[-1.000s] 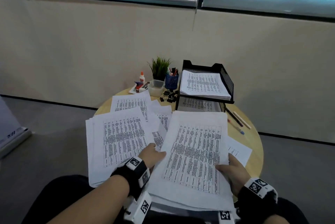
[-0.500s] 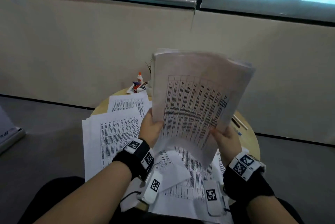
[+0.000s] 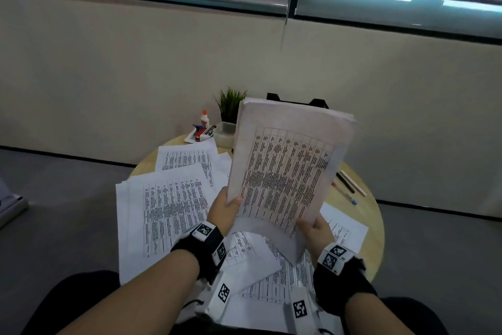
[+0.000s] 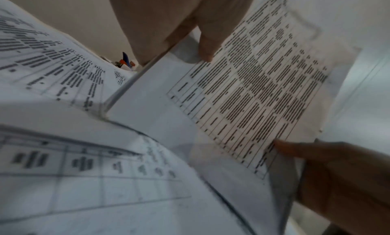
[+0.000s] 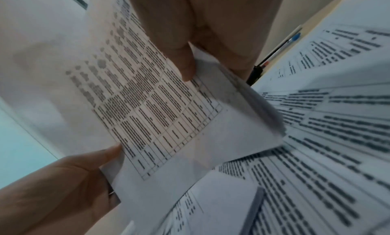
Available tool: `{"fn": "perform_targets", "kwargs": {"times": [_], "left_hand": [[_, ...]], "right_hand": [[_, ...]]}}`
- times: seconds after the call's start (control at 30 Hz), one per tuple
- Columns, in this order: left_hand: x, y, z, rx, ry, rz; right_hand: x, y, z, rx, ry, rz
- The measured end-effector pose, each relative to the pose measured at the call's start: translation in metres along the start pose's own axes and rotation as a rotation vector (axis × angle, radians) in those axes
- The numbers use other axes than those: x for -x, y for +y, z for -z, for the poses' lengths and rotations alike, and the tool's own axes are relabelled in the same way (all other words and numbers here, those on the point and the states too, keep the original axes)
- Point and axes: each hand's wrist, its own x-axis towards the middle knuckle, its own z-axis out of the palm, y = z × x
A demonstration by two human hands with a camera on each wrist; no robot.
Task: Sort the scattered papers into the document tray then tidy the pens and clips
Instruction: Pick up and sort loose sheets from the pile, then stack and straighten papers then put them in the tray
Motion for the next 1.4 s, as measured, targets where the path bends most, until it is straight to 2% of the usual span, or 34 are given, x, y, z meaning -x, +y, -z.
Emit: {"fn": "perform_targets", "kwargs": {"times": [0.07, 0.23, 0.33, 0.53, 0.63, 0.77, 0.9, 1.07, 1.17, 1.27, 1.3, 1.4], "left_hand": [[-0.002, 0.001, 0.001, -0.042, -0.008, 0.012], [-0.009, 0.004, 0.001, -0.154, -0.063, 0.104], [-0.004, -0.009, -0.002, -0.242, -0.134, 0.185], [0.010, -0.039, -0.009, -0.359, -0.282, 0.310], [0.008, -0.041, -0.007, -0.278, -0.336, 0.337], [0.005, -0.023, 0.004, -0.119, -0.483, 0.357], [0.008, -0.016, 0.011, 0.161, -0.660, 0.518], [-0.021, -0.012, -0.001, 0.228, -0.541, 0.490], [-0.052, -0.007, -0.011, 0.215, -0.516, 0.458], [-0.085, -0.004, -0.028, 0.230, -0.442, 0.438], [-0.097, -0.004, -0.035, 0.241, -0.407, 0.437], [-0.133, -0.007, -0.056, 0.240, -0.316, 0.423]], "right_hand": [[0.002, -0.005, 0.001, 0.028, 0.042, -0.019], [0.010, -0.016, 0.014, 0.051, 0.038, 0.002], [0.019, 0.001, 0.018, -0.001, 0.071, -0.083], [0.027, 0.038, 0.031, 0.131, 0.059, -0.256], [0.016, 0.041, 0.041, 0.190, 0.036, -0.309], [-0.016, 0.041, 0.058, 0.110, 0.037, -0.344], [-0.053, 0.028, 0.067, 0.101, -0.067, -0.377], [-0.079, -0.005, 0.064, -0.056, -0.098, -0.359], [-0.095, -0.019, 0.067, -0.070, -0.212, -0.331], [-0.111, -0.021, 0.073, -0.113, -0.308, -0.412], [-0.117, -0.020, 0.074, -0.147, -0.313, -0.426], [-0.147, -0.015, 0.072, -0.202, -0.174, -0.418]]}}
